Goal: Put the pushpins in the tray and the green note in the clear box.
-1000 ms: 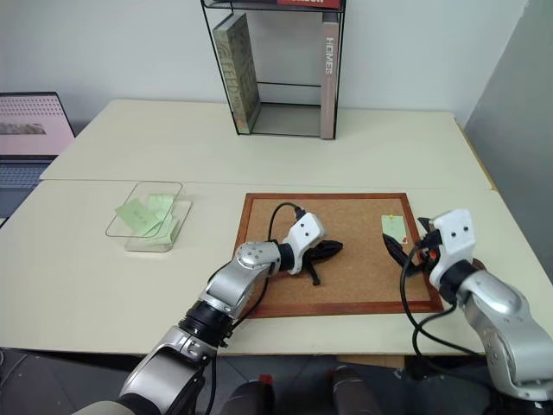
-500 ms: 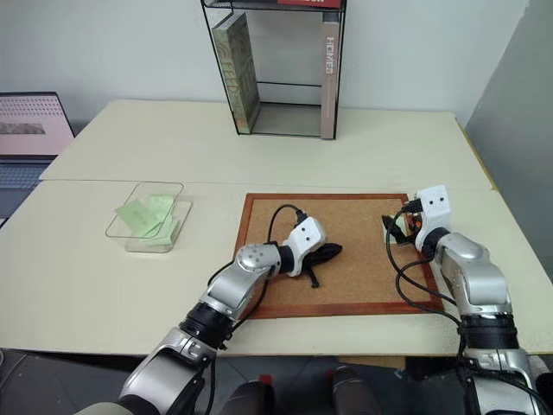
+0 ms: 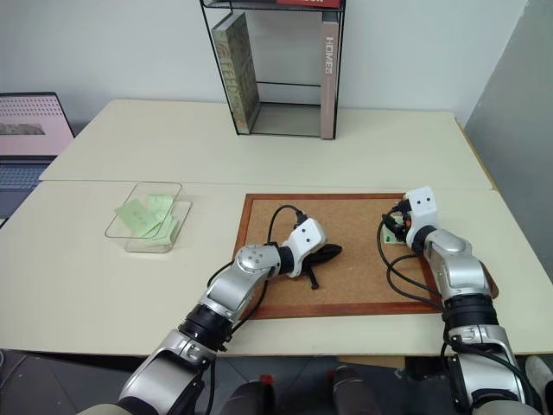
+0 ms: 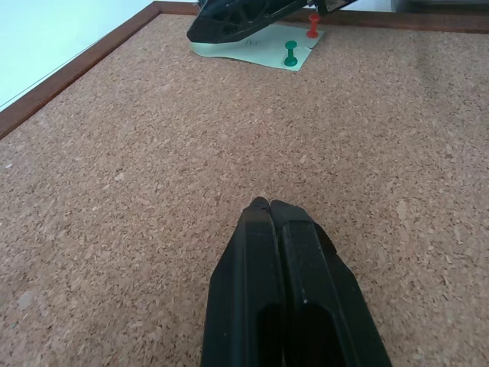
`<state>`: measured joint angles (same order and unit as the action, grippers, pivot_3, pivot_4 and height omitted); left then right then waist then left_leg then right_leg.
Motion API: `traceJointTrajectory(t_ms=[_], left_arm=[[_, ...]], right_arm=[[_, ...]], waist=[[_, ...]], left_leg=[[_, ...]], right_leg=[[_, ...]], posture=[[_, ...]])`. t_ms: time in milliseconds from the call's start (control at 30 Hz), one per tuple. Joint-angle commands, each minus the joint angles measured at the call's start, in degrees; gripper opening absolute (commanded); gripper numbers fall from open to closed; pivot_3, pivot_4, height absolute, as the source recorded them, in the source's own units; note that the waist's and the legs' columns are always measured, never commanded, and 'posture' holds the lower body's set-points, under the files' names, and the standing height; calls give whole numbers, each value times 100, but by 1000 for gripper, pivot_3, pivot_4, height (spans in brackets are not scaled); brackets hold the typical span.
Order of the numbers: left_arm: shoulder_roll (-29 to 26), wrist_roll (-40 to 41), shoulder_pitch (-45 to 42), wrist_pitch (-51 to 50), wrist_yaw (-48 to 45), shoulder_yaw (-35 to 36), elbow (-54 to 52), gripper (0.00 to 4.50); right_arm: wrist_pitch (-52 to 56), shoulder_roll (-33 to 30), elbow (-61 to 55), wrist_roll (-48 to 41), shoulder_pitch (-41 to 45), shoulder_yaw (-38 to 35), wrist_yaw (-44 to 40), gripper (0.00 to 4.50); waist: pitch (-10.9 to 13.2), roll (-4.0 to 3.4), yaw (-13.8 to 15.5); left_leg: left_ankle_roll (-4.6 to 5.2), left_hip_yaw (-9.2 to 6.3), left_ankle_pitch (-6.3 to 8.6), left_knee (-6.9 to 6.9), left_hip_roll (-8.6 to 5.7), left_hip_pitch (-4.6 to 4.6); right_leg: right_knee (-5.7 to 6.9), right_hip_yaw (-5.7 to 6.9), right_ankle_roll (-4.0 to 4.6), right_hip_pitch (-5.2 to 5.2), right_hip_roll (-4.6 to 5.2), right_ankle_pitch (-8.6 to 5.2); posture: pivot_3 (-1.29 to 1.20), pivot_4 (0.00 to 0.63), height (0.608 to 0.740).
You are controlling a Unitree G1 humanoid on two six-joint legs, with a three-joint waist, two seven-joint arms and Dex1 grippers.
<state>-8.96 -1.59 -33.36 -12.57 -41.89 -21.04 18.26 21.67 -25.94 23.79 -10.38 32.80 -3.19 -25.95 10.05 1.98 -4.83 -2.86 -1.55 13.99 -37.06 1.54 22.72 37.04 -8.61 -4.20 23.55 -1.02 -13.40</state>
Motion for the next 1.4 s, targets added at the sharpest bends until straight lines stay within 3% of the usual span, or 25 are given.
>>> traceJointTrajectory(t_ms=[33,333,900,1167,1400], left_arm=[[-9,-83,89,-75,-36,-103,-159,0],[-8,-153,57,-33,-23,-102,-125,0],[49,-256,65,-2,-35,-180,-177,0],[-107,-309,241,66,-69,-218,-283,0],[-149,-307,154,139,-124,-238,-193,0]], right_arm=[[-145,16,-28,44,170,-85,16,1606],[38,13,-470,21,48,-160,107,40],[1394,-15,-3256,-525,-690,-753,558,40],[2230,-911,-5184,-652,-2701,-1894,364,40],[2248,-1252,-5625,-422,-4249,-2300,181,40]], waist=[[0,0,0],[0,0,-2],[4,-7,3],[3,-7,50],[-5,-17,-10]], left_leg=[[0,0,0,0,0,0],[0,-1,0,0,0,0],[0,-7,0,0,0,4],[0,-11,1,6,-6,11],[1,6,1,3,-2,-18]], right_leg=[[0,0,0,0,0,0],[1,0,0,0,0,0],[0,5,0,1,0,-1],[-9,8,-9,3,7,-10],[0,-5,21,-8,4,-28]], posture=[[0,150,740],[0,150,740],[0,150,740],[0,150,740],[0,150,740]])
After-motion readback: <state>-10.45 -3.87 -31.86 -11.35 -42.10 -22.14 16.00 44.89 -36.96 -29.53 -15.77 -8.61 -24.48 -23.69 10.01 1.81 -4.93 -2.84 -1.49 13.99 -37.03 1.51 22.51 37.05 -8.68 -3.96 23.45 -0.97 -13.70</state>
